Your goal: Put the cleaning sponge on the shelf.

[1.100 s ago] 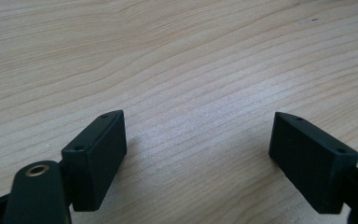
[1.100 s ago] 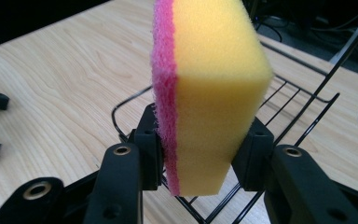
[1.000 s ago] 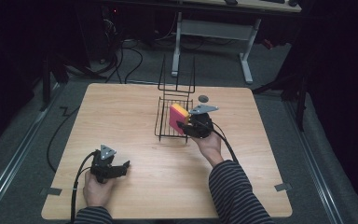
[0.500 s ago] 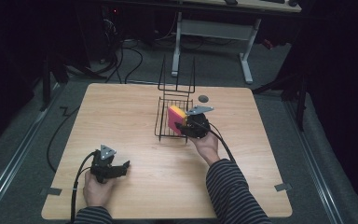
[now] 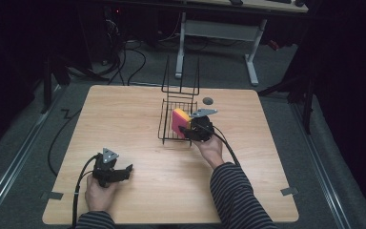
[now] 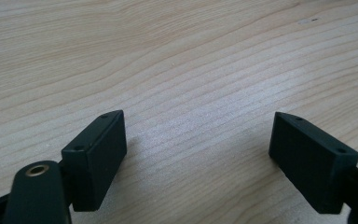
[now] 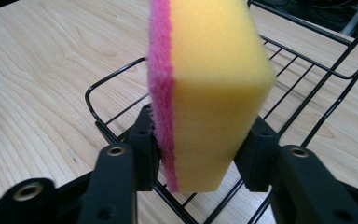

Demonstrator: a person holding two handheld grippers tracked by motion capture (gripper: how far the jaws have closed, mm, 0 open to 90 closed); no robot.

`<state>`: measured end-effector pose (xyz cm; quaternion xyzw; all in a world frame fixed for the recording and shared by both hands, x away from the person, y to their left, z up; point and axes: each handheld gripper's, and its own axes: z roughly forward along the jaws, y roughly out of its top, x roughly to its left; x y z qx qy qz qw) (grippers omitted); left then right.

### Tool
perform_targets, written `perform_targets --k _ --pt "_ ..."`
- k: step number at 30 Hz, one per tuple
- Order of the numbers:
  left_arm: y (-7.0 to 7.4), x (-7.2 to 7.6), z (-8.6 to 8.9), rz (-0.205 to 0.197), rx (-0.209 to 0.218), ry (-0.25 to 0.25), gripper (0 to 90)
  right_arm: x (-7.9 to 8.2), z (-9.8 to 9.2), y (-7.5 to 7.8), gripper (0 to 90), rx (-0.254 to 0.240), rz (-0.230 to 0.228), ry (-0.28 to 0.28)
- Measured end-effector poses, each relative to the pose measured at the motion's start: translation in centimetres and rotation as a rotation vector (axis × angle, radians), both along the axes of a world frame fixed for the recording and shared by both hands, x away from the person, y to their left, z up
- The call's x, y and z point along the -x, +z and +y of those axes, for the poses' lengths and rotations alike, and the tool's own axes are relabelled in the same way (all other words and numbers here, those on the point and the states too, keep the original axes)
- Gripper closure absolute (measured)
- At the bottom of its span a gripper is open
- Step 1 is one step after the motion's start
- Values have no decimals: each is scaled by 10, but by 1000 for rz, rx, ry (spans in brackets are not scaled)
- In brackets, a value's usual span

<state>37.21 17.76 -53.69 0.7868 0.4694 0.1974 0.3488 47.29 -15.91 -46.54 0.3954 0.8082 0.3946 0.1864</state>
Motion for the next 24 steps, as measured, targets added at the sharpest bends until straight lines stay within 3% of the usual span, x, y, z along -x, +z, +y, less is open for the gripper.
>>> perform_targets --k 3,9,15,24 --pt "0 0 0 0 0 0 194 0 0 0 526 3 -6 1" --pt "0 0 0 0 0 0 194 2 -1 3 408 3 -13 -1" --pt "0 0 0 0 0 0 194 7 -7 12 322 -29 -1 6" --pt "0 0 0 1 -1 0 194 14 -17 22 294 -89 7 23"
